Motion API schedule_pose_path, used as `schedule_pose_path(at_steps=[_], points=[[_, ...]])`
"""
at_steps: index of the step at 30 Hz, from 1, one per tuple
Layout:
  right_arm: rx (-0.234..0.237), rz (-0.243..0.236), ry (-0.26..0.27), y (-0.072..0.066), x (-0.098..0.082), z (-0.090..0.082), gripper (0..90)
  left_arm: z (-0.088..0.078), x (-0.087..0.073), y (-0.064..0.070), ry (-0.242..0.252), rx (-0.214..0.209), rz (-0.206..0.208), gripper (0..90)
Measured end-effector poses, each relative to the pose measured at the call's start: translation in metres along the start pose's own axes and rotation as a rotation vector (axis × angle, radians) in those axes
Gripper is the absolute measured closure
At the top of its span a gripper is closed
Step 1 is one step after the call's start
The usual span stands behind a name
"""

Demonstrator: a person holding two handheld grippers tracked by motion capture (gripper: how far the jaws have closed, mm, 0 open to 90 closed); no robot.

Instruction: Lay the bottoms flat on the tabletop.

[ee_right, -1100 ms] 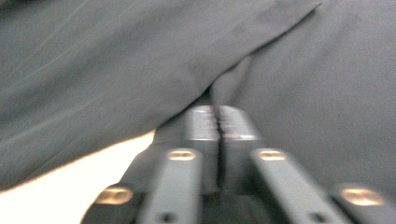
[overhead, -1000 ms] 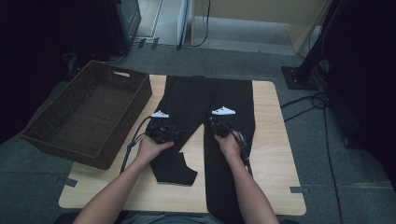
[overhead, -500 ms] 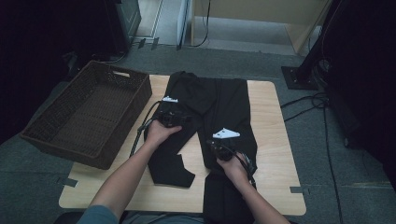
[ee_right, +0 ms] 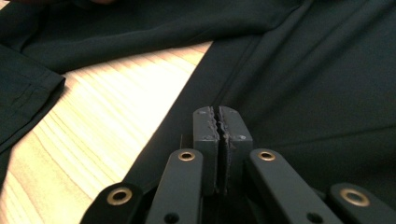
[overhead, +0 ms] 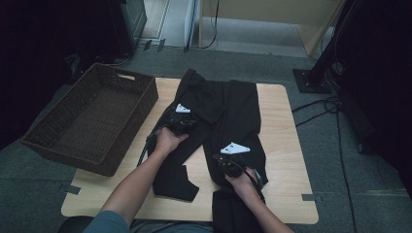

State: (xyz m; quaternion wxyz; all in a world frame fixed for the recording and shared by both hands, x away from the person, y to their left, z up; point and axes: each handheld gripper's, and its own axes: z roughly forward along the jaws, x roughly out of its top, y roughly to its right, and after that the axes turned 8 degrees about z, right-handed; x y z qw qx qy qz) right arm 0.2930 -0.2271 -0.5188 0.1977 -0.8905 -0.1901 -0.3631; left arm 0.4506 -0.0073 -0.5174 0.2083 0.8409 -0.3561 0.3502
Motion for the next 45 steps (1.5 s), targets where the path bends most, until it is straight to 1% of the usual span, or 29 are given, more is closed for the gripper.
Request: schedule_pose_path(at_steps=[1, 3, 5, 6, 8, 10, 12, 13, 14, 15, 16, 17, 19, 21, 24, 28, 31, 33, 34, 35, 36, 37, 38, 39, 40, 42, 43, 44, 45], points=[[-0.001, -0.002, -0.003, 0.000, 0.000, 0.000, 85.4, -0.002, -0.001, 0.001, -0.004, -0.008, -0.007, 90.0], [-0.004, 0.011, -0.013, 0.002, 0.004, -0.002, 83.9, -0.006, -0.006, 0.006, -0.006, -0.034, -0.024, 90.0], [-0.009, 0.030, 0.025, 0.006, 0.010, -0.007, 80.8, -0.013, -0.014, 0.014, -0.010, -0.064, -0.024, 90.0], [-0.015, 0.041, 0.049, 0.009, 0.014, -0.010, 79.4, -0.018, -0.018, 0.018, -0.017, -0.069, -0.029, 90.0], [-0.018, 0.062, 0.093, 0.017, 0.023, -0.013, 76.3, -0.026, -0.026, 0.025, -0.023, -0.092, -0.053, 90.0], [-0.027, 0.082, 0.122, 0.025, 0.032, -0.011, 74.3, -0.035, -0.035, 0.031, -0.028, -0.101, -0.052, 90.0], [-0.049, 0.094, 0.130, 0.033, 0.041, -0.006, 70.4, -0.044, -0.043, 0.034, -0.031, -0.101, -0.050, 90.0], [-0.060, 0.100, 0.141, 0.038, 0.044, -0.004, 68.8, -0.048, -0.048, 0.035, -0.026, -0.101, -0.058, 90.0], [-0.070, 0.105, 0.147, 0.042, 0.047, 0.000, 63.4, -0.052, -0.053, 0.035, -0.018, -0.105, -0.083, 90.0], [-0.085, 0.100, 0.153, 0.046, 0.050, 0.003, 57.4, -0.056, -0.056, 0.035, -0.016, -0.109, -0.097, 90.0], [-0.098, 0.099, 0.166, 0.050, 0.054, 0.008, 53.1, -0.059, -0.060, 0.036, -0.015, -0.108, -0.102, 90.0], [-0.115, 0.098, 0.167, 0.055, 0.058, 0.012, 48.7, -0.062, -0.063, 0.037, -0.014, -0.102, -0.102, 90.0], [-0.129, 0.121, 0.166, 0.062, 0.068, 0.022, 43.8, -0.068, -0.069, 0.038, -0.006, -0.102, -0.105, 90.0], [-0.137, 0.143, 0.165, 0.067, 0.077, 0.032, 41.0, -0.072, -0.074, 0.039, -0.006, -0.110, -0.109, 90.0], [-0.165, 0.150, 0.164, 0.069, 0.089, 0.049, 38.9, -0.076, -0.076, 0.040, -0.016, -0.121, -0.121, 90.0], [-0.162, 0.177, 0.147, 0.068, 0.103, 0.075, 35.1, -0.079, -0.081, 0.040, -0.005, -0.131, -0.131, 90.0], [-0.181, 0.162, 0.140, 0.062, 0.110, 0.091, 33.8, -0.082, -0.083, 0.041, -0.007, -0.135, -0.128, 90.0], [-0.192, 0.142, 0.124, 0.058, 0.111, 0.100, 33.5, -0.084, -0.085, 0.041, -0.005, -0.135, -0.128, 90.0], [-0.200, 0.125, 0.112, 0.056, 0.111, 0.104, 34.8, -0.084, -0.086, 0.041, -0.003, -0.135, -0.131, 90.0], [-0.209, 0.110, 0.072, 0.054, 0.112, 0.108, 35.9, -0.085, -0.086, 0.041, -0.002, -0.133, -0.131, 90.0], [-0.219, 0.083, 0.060, 0.052, 0.112, 0.110, 37.9, -0.085, -0.087, 0.041, 0.000, -0.131, -0.130, 90.0], [-0.204, 0.075, 0.060, 0.052, 0.112, 0.109, 43.1, -0.085, -0.087, 0.041, 0.000, -0.132, -0.131, 90.0], [-0.196, 0.072, 0.062, 0.051, 0.111, 0.109, 46.1, -0.085, -0.087, 0.041, 0.000, -0.135, -0.133, 89.7], [-0.189, 0.070, 0.062, 0.051, 0.111, 0.108, 52.6, -0.085, -0.087, 0.040, 0.001, -0.138, -0.139, 89.2], [-0.182, 0.067, 0.065, 0.050, 0.110, 0.107, 62.9, -0.085, -0.087, 0.040, 0.004, -0.146, -0.142, 87.8], [-0.166, 0.059, 0.067, 0.048, 0.107, 0.105, 81.6, -0.086, -0.088, 0.039, 0.009, -0.172, -0.149, 81.1], [-0.160, 0.056, 0.068, 0.047, 0.106, 0.104, 85.9, -0.087, -0.088, 0.038, 0.006, -0.186, -0.150, 77.8], [-0.159, 0.059, 0.068, 0.047, 0.105, 0.103, 86.9, -0.088, -0.087, 0.037, 0.006, -0.195, -0.152, 74.9], [-0.154, 0.064, 0.068, 0.047, 0.103, 0.101, 87.4, -0.090, -0.086, 0.036, 0.011, -0.195, -0.159, 72.0]])
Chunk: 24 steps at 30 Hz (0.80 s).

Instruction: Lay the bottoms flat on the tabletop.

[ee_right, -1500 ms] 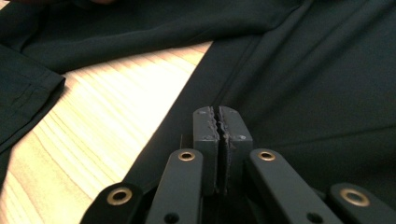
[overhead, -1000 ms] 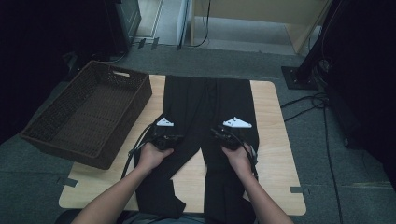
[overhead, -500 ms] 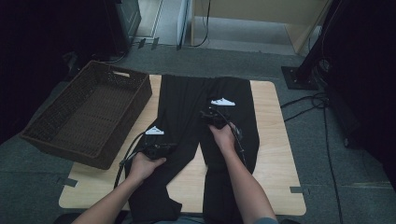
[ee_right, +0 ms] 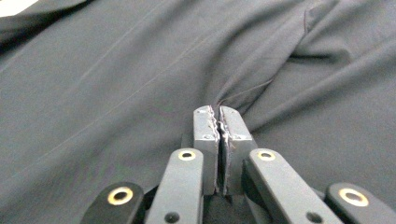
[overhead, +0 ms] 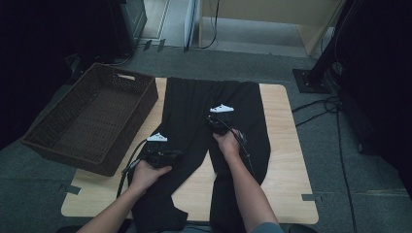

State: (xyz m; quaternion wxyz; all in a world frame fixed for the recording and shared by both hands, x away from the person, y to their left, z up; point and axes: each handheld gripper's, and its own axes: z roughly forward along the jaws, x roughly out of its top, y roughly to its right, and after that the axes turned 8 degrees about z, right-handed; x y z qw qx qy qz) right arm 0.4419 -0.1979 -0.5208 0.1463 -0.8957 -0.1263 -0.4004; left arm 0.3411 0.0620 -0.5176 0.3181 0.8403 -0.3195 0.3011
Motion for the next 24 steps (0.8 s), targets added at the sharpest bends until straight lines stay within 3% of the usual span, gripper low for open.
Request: schedule_pose_path(at_steps=[2, 4, 10, 17, 24], points=[[0.016, 0.014, -0.003, 0.004, -0.005, -0.006, 87.8, -0.006, 0.004, -0.002, 0.030, -0.006, -0.014, 66.6], [0.041, 0.034, -0.005, 0.009, -0.012, -0.016, 87.9, -0.012, 0.013, -0.004, 0.052, 0.013, -0.003, 63.5], [0.082, 0.030, -0.016, 0.008, -0.041, -0.050, 87.9, -0.014, 0.039, -0.011, 0.063, 0.050, 0.022, 53.9], [0.108, 0.028, -0.026, 0.002, -0.069, -0.081, 88.1, 0.005, 0.056, -0.024, 0.037, 0.078, -0.007, 50.7], [0.181, -0.026, -0.073, -0.016, -0.090, -0.105, 87.9, 0.020, 0.058, -0.028, -0.012, 0.097, 0.009, 49.9]])
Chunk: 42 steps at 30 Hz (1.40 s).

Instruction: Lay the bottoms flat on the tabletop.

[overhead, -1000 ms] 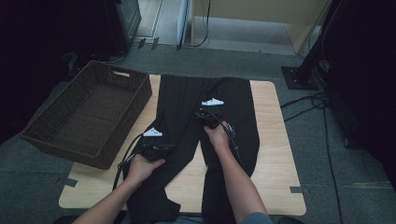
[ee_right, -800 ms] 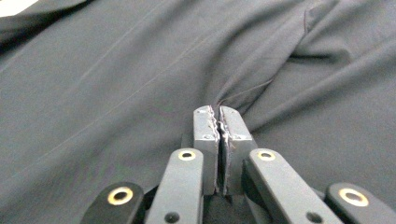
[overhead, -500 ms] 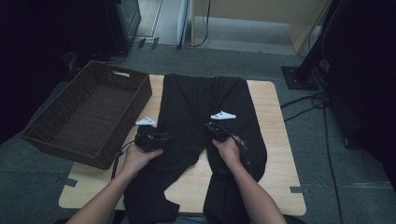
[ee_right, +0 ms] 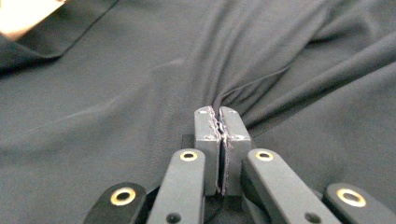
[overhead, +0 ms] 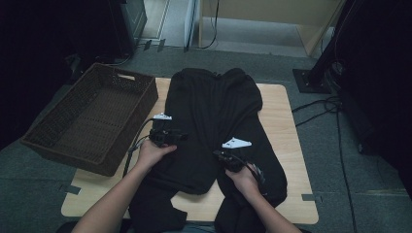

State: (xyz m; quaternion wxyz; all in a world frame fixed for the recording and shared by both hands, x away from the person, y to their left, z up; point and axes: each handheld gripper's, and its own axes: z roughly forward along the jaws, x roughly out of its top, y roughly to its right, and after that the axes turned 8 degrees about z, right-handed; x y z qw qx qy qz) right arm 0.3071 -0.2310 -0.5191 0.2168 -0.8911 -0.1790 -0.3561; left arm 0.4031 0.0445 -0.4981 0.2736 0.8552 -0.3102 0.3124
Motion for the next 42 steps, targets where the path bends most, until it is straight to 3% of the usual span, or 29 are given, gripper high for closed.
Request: schedule_pose_path(at_steps=[2, 5, 7, 10, 11, 14, 19, 21, 25, 28, 30, 32, 35, 42], points=[[0.031, -0.008, -0.011, -0.008, -0.007, -0.004, 86.8, 0.003, -0.002, -0.002, -0.018, 0.007, 0.003, 50.0], [0.122, 0.032, -0.052, -0.016, -0.012, -0.007, 81.6, 0.005, -0.006, -0.004, -0.031, 0.017, 0.007, 50.1], [0.121, 0.008, -0.064, -0.020, -0.010, -0.009, 72.5, 0.005, -0.008, -0.006, -0.034, 0.017, 0.006, 50.2], [0.062, -0.028, 0.065, -0.009, 0.001, -0.012, 60.6, 0.004, -0.008, -0.008, -0.021, 0.027, 0.010, 50.4], [0.032, -0.030, 0.103, -0.002, 0.007, -0.012, 61.7, 0.004, -0.007, -0.010, -0.013, 0.030, 0.006, 50.5], [-0.035, 0.020, 0.145, 0.023, 0.027, -0.010, 62.9, 0.006, -0.002, -0.014, -0.001, 0.028, -0.003, 52.7], [-0.153, 0.048, 0.150, 0.059, 0.057, 0.006, 63.6, 0.016, 0.009, -0.020, 0.003, 0.038, 0.016, 54.1], [-0.177, 0.066, 0.133, 0.069, 0.066, 0.016, 62.3, 0.020, 0.011, -0.022, -0.015, 0.038, 0.015, 55.3], [-0.216, 0.072, 0.087, 0.080, 0.074, 0.032, 60.8, 0.021, 0.004, -0.018, 0.009, 0.041, 0.040, 56.8], [-0.244, 0.053, 0.039, 0.082, 0.068, 0.036, 60.7, 0.014, -0.001, -0.016, -0.005, 0.015, 0.017, 56.8], [-0.255, 0.026, 0.063, 0.082, 0.060, 0.033, 61.9, 0.010, -0.007, -0.012, -0.010, 0.012, 0.025, 57.7], [-0.264, 0.046, 0.074, 0.083, 0.053, 0.026, 62.5, 0.005, -0.012, -0.006, -0.020, 0.026, 0.050, 57.9], [-0.277, 0.048, 0.091, 0.080, 0.038, 0.014, 62.2, -0.003, -0.022, 0.004, -0.027, 0.021, 0.040, 57.9], [-0.273, 0.053, 0.072, 0.073, 0.010, -0.017, 60.4, -0.017, -0.045, 0.030, -0.043, -0.042, 0.030, 57.1]])
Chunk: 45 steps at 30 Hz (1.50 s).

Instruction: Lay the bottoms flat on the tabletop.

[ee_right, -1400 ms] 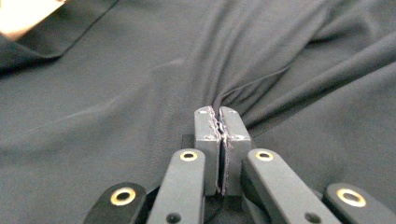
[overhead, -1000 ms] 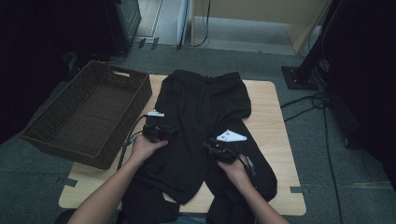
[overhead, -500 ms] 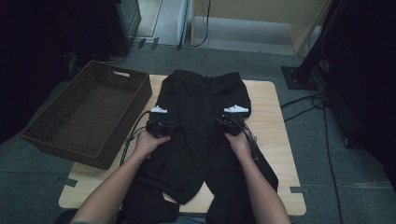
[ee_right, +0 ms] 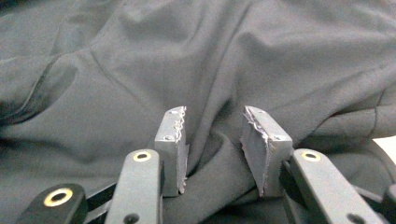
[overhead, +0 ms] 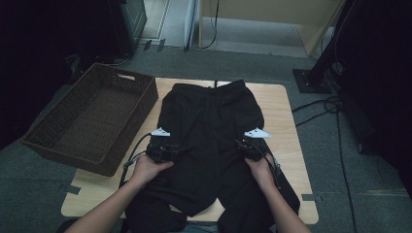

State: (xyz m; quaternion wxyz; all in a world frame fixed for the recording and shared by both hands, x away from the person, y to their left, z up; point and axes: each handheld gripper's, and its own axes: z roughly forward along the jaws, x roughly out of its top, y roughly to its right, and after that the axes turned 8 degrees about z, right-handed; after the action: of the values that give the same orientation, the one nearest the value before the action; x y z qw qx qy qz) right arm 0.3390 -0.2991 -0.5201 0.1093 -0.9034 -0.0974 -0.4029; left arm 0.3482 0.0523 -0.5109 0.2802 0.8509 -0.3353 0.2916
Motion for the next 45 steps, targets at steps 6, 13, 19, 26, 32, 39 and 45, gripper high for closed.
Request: schedule_pose_path(at_steps=[6, 13, 19, 26, 32, 39, 45], points=[[0.003, -0.001, 0.020, -0.001, -0.017, -0.016, 60.4, -0.005, -0.015, 0.013, 0.025, -0.023, 0.002, 56.1], [0.026, -0.013, 0.031, -0.007, -0.015, -0.024, 59.7, -0.013, -0.013, 0.011, 0.025, -0.061, -0.003, 54.6], [0.046, -0.052, 0.062, -0.021, 0.014, -0.006, 58.0, -0.031, -0.008, 0.005, 0.059, -0.007, 0.026, 52.9], [-0.028, -0.007, 0.005, -0.002, 0.037, 0.028, 57.3, -0.035, -0.012, -0.005, 0.081, 0.019, 0.012, 51.8], [-0.036, 0.017, 0.003, 0.007, 0.029, 0.032, 57.2, -0.035, -0.013, -0.006, 0.073, 0.025, 0.012, 47.3], [-0.048, 0.052, 0.025, 0.019, 0.014, 0.016, 59.6, -0.043, -0.016, -0.005, 0.074, 0.036, 0.013, 45.0], [-0.057, 0.065, 0.028, 0.029, 0.002, 0.001, 61.7, -0.055, -0.022, -0.002, 0.075, 0.058, -0.008, 42.5]])
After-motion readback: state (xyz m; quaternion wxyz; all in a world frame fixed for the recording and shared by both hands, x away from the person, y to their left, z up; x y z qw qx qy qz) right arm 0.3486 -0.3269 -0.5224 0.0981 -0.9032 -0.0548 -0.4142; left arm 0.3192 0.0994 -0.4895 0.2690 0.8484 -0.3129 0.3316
